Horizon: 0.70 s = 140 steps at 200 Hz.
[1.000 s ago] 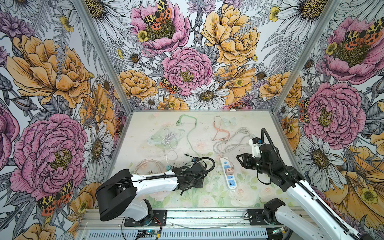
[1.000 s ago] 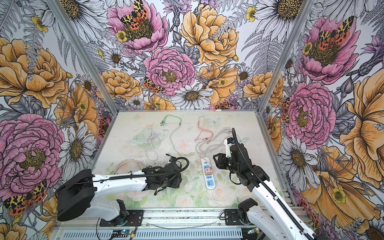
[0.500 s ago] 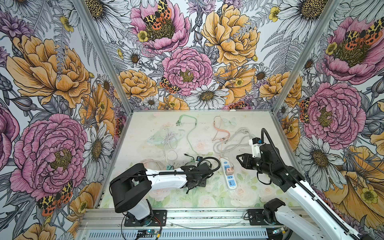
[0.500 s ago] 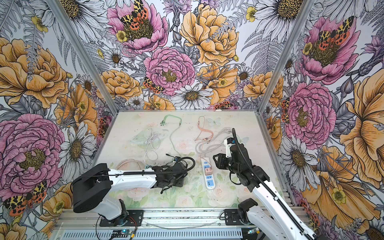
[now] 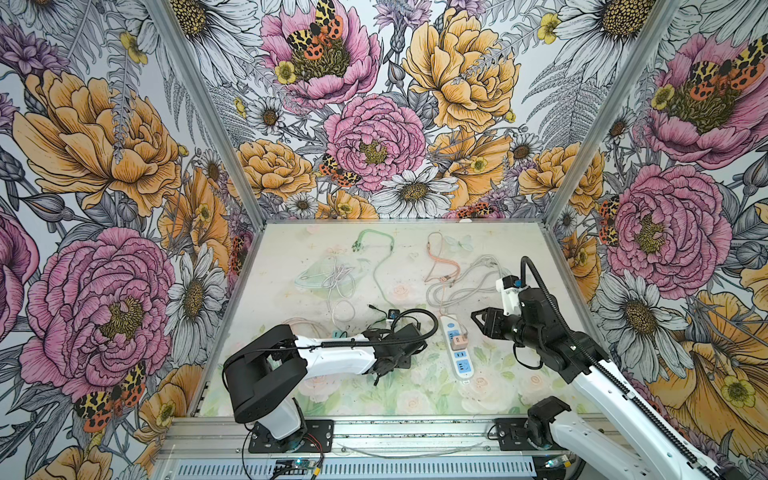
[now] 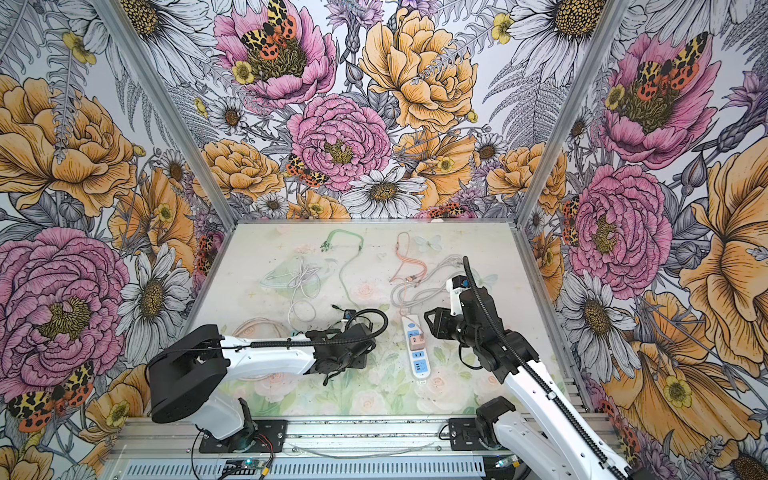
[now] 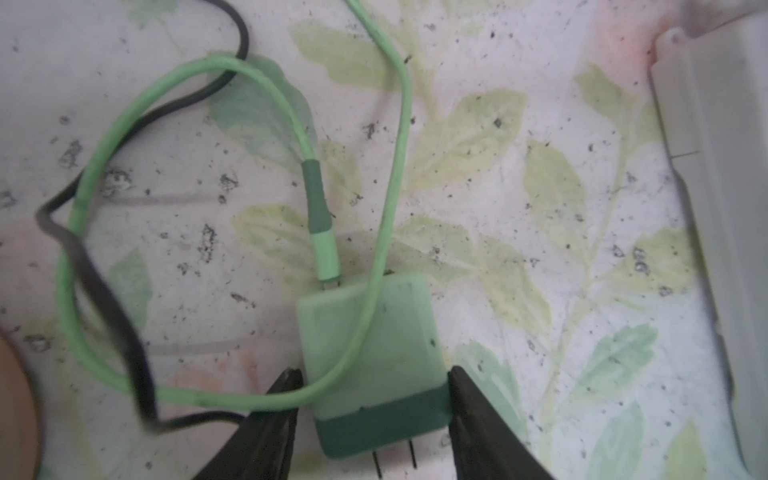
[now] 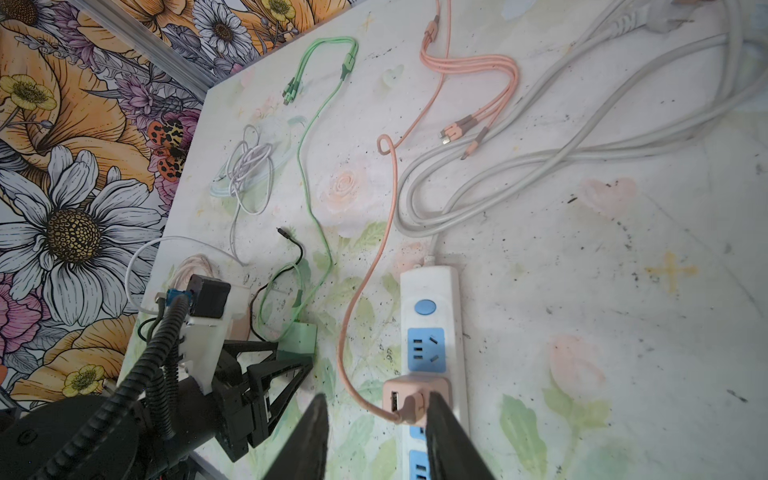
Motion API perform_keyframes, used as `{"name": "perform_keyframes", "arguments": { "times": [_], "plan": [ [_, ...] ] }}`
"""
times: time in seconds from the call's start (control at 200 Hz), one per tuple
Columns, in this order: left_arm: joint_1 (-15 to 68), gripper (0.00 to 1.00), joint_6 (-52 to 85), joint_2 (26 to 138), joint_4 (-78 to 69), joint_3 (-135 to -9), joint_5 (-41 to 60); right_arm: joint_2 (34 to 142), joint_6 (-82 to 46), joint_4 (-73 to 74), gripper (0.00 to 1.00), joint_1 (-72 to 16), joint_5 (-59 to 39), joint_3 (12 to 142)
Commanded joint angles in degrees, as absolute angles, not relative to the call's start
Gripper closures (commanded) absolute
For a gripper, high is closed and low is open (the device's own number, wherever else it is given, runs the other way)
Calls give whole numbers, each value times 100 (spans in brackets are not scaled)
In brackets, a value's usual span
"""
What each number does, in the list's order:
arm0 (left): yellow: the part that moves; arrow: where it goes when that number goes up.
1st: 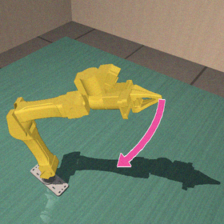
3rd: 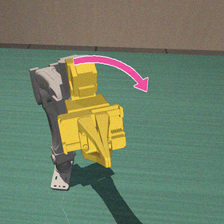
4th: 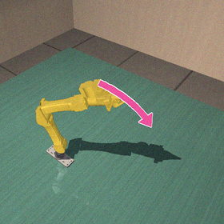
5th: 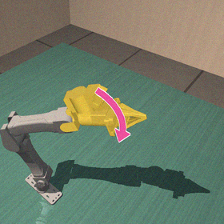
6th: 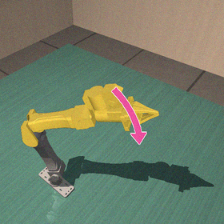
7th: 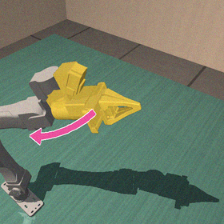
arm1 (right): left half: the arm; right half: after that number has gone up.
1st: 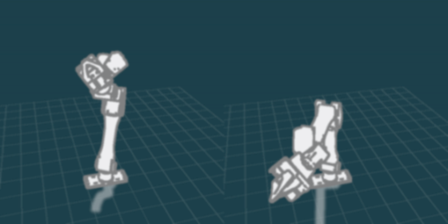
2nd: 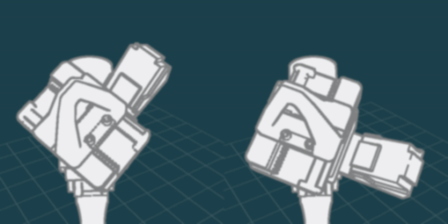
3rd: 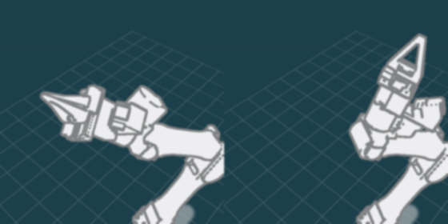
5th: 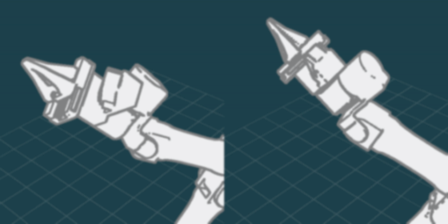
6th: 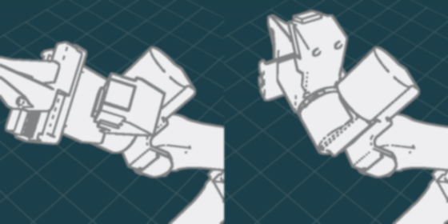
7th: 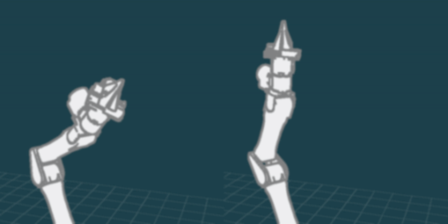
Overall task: Insert the plug
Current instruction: 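Lower the left gripper and close it on the green charger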
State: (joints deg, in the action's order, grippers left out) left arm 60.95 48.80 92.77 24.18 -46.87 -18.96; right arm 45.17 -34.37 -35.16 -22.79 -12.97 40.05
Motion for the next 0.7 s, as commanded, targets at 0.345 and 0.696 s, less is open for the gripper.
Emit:
{"name": "perform_keyframes", "arguments": {
  "times": [0.345,0.696],
  "plan": [
    [6123,61,4512,9366,2284,-4827,-1863,4523,-3089,-3494,59,-2270,-1870,4306],
    [5717,62,2382,7690,1816,-4247,-252,5346,-2874,-3439,62,-2569,-2775,4638]
  ]
}}
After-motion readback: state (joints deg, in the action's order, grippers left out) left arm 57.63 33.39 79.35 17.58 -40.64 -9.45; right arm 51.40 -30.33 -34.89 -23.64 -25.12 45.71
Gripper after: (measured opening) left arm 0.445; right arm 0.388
